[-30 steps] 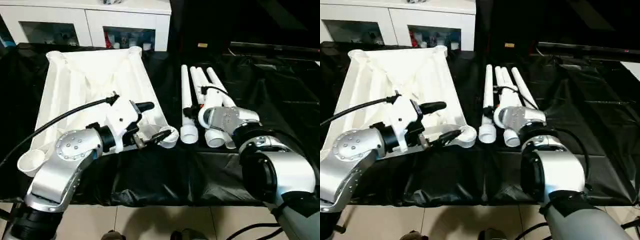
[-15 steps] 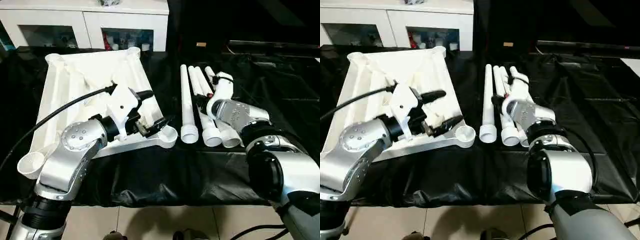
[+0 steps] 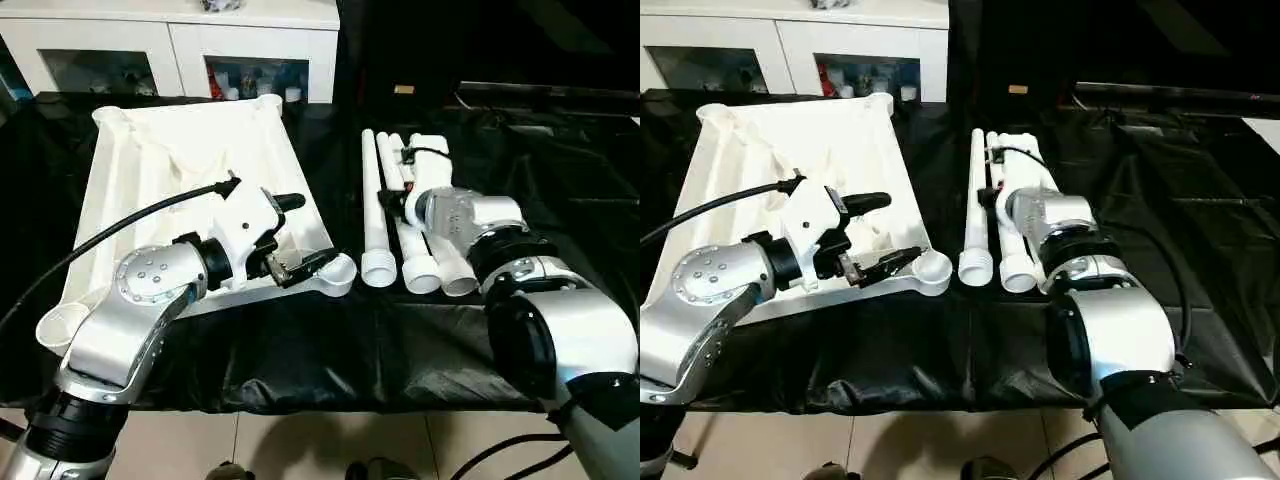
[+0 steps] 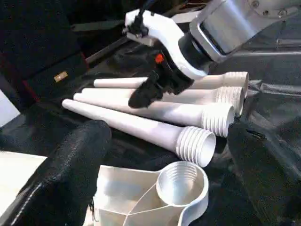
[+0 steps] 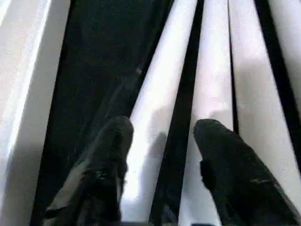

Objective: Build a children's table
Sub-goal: Pick table leg

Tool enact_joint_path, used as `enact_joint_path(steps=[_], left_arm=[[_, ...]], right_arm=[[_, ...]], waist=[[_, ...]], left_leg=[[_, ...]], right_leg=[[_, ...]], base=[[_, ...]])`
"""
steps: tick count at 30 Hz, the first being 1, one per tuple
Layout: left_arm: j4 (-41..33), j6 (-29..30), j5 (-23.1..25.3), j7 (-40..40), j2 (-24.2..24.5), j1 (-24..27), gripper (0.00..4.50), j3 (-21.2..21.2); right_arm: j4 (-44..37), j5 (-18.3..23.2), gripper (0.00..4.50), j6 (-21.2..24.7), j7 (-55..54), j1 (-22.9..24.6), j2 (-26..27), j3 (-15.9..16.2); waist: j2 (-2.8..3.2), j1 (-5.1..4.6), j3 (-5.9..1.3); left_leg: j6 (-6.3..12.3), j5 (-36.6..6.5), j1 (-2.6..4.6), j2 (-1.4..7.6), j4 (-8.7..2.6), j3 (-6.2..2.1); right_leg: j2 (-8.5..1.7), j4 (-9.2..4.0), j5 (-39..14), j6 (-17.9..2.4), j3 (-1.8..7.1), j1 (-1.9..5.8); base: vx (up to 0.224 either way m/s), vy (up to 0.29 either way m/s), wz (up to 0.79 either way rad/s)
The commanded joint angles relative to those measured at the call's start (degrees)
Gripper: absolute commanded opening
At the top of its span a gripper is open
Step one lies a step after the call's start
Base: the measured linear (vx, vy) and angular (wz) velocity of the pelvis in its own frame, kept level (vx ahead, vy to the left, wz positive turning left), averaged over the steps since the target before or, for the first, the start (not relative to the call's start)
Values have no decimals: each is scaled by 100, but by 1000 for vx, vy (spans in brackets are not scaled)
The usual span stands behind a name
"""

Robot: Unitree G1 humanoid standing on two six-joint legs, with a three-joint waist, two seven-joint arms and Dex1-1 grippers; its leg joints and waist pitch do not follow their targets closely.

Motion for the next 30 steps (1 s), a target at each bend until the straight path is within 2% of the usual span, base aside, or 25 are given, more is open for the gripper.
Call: enact_joint_path(steps=[1,6,7,9,10,11,12,15,16,17,29,30], left_arm=[[-134,53,-29,-2,68,79,450,66],[-265,145,-39,29,128,209,450,107],[-317,180,-50,50,129,230,450,114],[-356,211,-58,66,127,238,450,116],[-372,219,-50,78,124,247,450,112],[-374,220,-49,80,124,250,450,111],[-388,227,-43,90,121,265,450,109],[-426,251,-32,117,123,294,450,104],[-446,269,-30,129,121,302,450,105],[-456,278,-29,135,120,306,450,106],[-503,334,-47,179,66,313,450,37],[-503,346,-46,182,58,297,450,24]], right_arm=[[78,-27,279,33,-46,-189,8,5],[119,-19,308,-5,-71,-212,114,-22],[132,22,334,33,-27,-204,165,-62],[144,44,343,87,7,-202,201,-82],[153,38,343,104,54,-189,231,-67],[160,30,343,122,54,-186,235,-59],[195,-1,343,204,58,-170,258,-26],[276,15,343,340,84,-122,314,-40],[297,7,343,340,35,-88,330,-53],[305,-2,343,338,5,-71,337,-56],[403,34,343,528,-127,128,348,-160],[422,45,325,543,-138,180,355,-181]], waist=[[20,-11,-478],[25,-18,-477],[-12,-17,-475],[8,-18,-466],[-9,-20,-468],[-2,-19,-468],[-33,-23,-472],[-35,-20,-473],[-93,-28,-475],[-76,-18,-471],[-80,-22,-475],[-82,-20,-478]], left_leg=[[-79,-1041,-30,42,-370,100],[-78,-1041,-25,49,-373,99],[-63,-1027,-31,48,-375,103],[-72,-1078,-25,54,-379,98],[-75,-1087,-26,54,-380,98],[-79,-1087,-25,56,-383,96],[-74,-1045,-30,55,-382,98],[-97,-994,-27,56,-385,99],[-82,-974,-28,59,-385,108],[-87,-991,-25,60,-386,103],[-132,-1000,-28,54,-384,101],[-122,-968,-27,55,-382,104]], right_leg=[[-279,-401,-1416,-1054,149,366],[-274,-390,-1377,-1070,147,358],[-273,-387,-1369,-1066,147,360],[-282,-393,-1435,-1063,148,347],[-281,-394,-1455,-1046,147,351],[-281,-392,-1444,-1045,148,349],[-280,-385,-1403,-1041,149,359],[-281,-381,-1325,-1042,150,356],[-277,-383,-1288,-1042,150,356],[-283,-374,-1318,-1043,150,352],[-288,-392,-1431,-949,151,354],[-287,-385,-1360,-971,153,356]], base=[[0,0,0],[0,0,0],[0,0,0],[0,0,0],[0,0,0],[0,0,0],[0,0,0],[0,0,0],[0,0,0],[0,0,0],[0,0,0],[0,0,0]])
